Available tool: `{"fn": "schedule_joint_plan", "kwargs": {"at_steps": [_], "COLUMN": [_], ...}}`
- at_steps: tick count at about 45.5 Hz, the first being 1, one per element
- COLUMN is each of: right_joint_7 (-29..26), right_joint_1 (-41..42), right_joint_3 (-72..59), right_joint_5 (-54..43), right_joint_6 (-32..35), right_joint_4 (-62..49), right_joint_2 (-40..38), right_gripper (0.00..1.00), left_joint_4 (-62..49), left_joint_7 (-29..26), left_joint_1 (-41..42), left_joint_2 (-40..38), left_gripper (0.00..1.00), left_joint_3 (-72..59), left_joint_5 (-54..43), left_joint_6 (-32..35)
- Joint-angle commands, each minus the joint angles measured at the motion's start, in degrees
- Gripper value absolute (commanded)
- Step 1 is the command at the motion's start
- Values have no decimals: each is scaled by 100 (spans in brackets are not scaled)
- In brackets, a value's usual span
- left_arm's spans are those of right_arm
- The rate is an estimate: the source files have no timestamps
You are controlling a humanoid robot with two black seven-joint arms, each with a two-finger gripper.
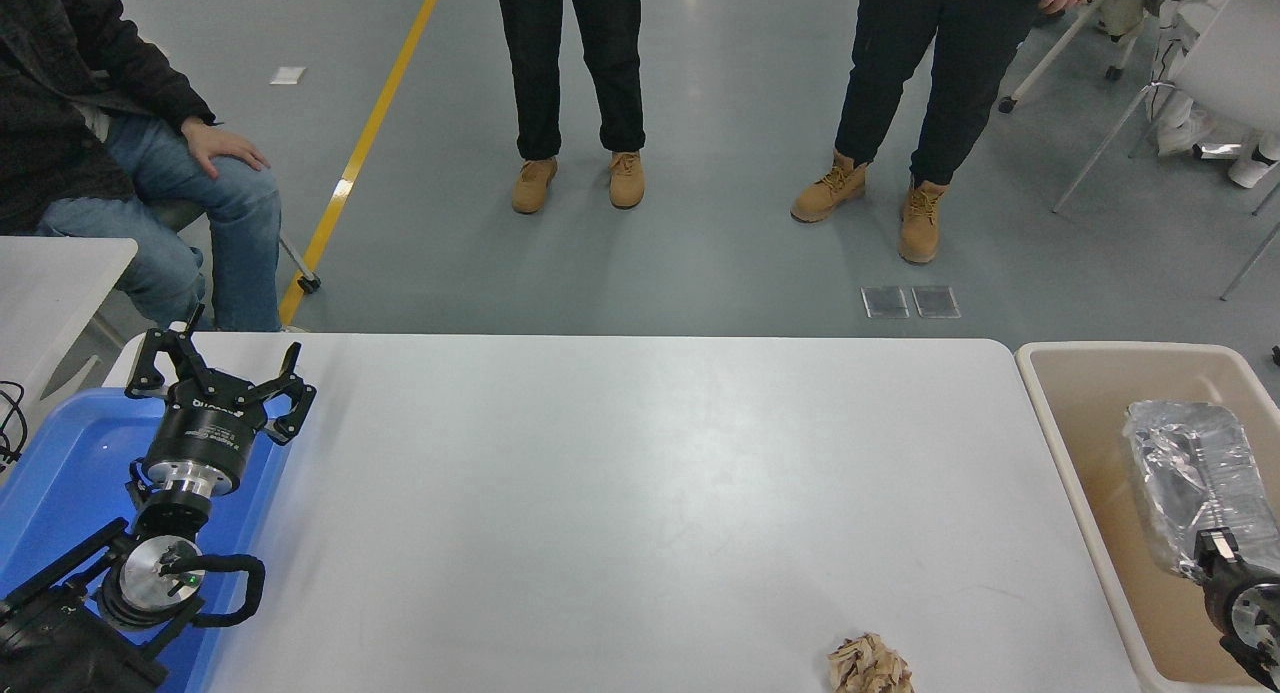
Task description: Clean the table surface
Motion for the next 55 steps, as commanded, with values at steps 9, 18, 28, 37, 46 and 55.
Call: {"fn": "schedule_joint_plan", "kwargs": {"at_steps": [9, 18, 28, 37, 46, 55], "right_joint_7": [-3, 6, 6, 6, 6, 6], "right_joint_1": [3, 3, -6, -6, -15, -41], "right_joint_3": [-28, -45, -45, -37, -37, -37], "right_joint_5": [26, -1, -106, -141, -141, -273], "right_joint_6": [-49, -58, -49, -58, -67, -366], "right_joint_4": [-82, -91, -345, -372, -451, -442], "right_joint_2": [30, -5, 21, 12, 21, 30], "right_gripper": [0, 0, 0, 0, 0, 38], "left_joint_4": [0, 0, 0, 0, 0, 0], "left_joint_7": [1, 1, 1, 1, 1, 1], "left_joint_1": [0, 0, 0, 0, 0, 0], "left_joint_2": [0, 0, 0, 0, 0, 0], "left_gripper": [99, 99, 99, 99, 99, 99], "left_joint_3": [4, -4, 4, -4, -4, 4], "left_joint_5": [6, 6, -3, -3, -2, -3], "left_joint_6": [0, 0, 0, 0, 0, 0]}}
